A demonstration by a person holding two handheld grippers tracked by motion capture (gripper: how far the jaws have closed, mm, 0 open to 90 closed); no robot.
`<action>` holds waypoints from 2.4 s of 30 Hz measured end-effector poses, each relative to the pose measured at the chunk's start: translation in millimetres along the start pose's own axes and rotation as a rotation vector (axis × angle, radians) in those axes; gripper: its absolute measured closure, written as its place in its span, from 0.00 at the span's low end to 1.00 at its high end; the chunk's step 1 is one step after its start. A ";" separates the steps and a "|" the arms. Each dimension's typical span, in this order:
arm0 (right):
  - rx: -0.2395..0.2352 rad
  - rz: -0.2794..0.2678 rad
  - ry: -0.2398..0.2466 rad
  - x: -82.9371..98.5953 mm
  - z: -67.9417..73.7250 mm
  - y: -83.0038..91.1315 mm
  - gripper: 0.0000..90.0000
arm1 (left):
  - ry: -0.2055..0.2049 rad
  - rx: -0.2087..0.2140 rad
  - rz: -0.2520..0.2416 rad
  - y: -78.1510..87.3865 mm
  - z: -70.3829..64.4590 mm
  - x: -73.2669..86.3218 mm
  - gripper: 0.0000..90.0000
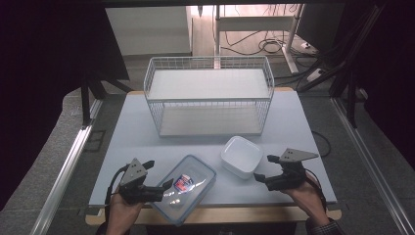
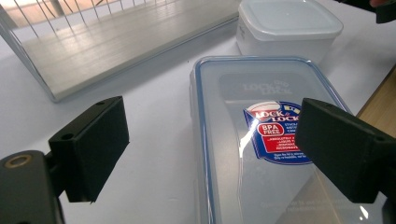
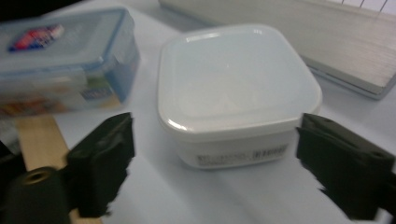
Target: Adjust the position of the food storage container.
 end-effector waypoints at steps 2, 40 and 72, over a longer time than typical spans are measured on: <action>-0.009 -0.007 -0.029 -1.9 -0.9 4.2 0.21 | 0.003 -0.004 0.000 -0.9 0.0 0.4 0.09; 0.036 0.163 0.035 -43.1 6.0 -23.3 0.78 | 0.010 0.028 0.014 4.7 2.7 1.8 0.08; 0.020 0.284 0.164 -89.1 20.7 -145.4 1.00 | 0.026 0.012 0.027 2.7 7.7 7.4 0.08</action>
Point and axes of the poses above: each handheld gripper's, and its own axes: y roughly backward along the jaws, x roughly out of its underside, z roughly to its left, the point moved 2 cm from there along -y, roughly forward along the jaws, and after that the axes turned 2 degrees about -y, right-handed, at the moved point
